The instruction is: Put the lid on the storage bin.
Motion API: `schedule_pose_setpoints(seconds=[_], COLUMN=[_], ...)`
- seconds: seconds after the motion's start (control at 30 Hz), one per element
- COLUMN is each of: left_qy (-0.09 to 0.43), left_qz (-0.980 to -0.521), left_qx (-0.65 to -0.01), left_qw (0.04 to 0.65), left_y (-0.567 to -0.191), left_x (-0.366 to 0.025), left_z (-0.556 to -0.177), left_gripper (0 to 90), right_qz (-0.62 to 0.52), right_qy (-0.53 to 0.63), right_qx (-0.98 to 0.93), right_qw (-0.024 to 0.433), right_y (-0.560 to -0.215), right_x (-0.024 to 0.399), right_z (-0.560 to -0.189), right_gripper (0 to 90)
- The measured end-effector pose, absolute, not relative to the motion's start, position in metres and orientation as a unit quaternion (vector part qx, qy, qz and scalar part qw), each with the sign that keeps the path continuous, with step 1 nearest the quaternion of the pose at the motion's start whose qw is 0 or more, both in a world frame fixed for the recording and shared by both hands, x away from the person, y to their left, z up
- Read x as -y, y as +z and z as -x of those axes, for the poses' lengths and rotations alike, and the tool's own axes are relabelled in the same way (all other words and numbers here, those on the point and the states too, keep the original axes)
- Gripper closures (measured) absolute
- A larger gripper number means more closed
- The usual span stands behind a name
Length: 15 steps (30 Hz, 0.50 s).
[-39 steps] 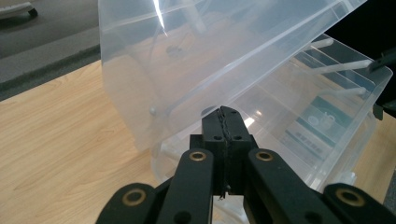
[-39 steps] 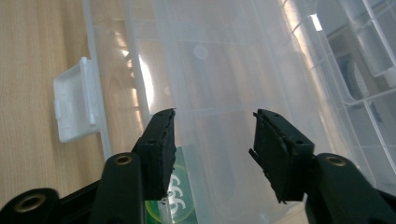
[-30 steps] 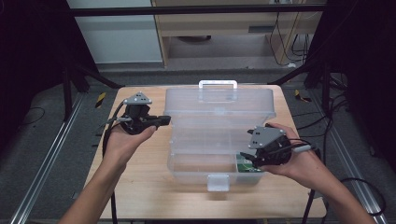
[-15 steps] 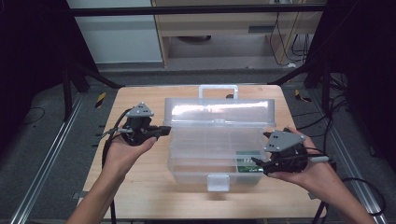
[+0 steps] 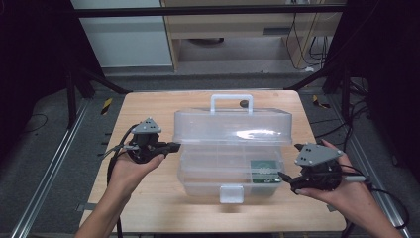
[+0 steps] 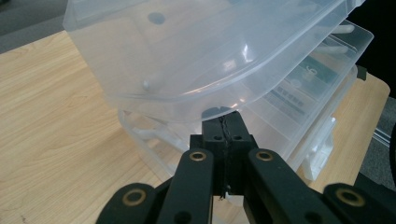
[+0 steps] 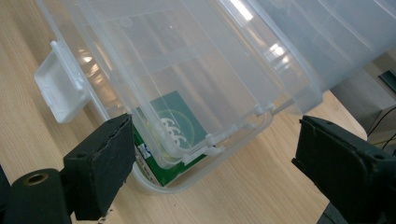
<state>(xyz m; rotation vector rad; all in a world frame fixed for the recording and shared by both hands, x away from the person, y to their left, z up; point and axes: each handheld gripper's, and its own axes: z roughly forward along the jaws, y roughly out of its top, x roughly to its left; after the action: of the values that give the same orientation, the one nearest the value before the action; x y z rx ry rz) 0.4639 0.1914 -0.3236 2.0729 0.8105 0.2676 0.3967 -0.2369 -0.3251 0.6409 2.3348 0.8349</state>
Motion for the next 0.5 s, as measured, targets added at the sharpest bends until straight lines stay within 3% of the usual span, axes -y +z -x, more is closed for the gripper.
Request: schedule_pose_setpoints(seconds=[0.5], left_qy=[0.105], left_qz=[-0.835], left_qx=[-0.324], left_qw=[0.433], left_y=[-0.334], left_x=[-0.193], left_z=[-0.460], left_gripper=[90.0], right_qz=[-0.283], right_qy=[0.319], right_qx=[-0.852], right_qw=[0.304], right_y=[-0.333], right_x=[0.260], right_z=[-0.392], right_gripper=[7.6])
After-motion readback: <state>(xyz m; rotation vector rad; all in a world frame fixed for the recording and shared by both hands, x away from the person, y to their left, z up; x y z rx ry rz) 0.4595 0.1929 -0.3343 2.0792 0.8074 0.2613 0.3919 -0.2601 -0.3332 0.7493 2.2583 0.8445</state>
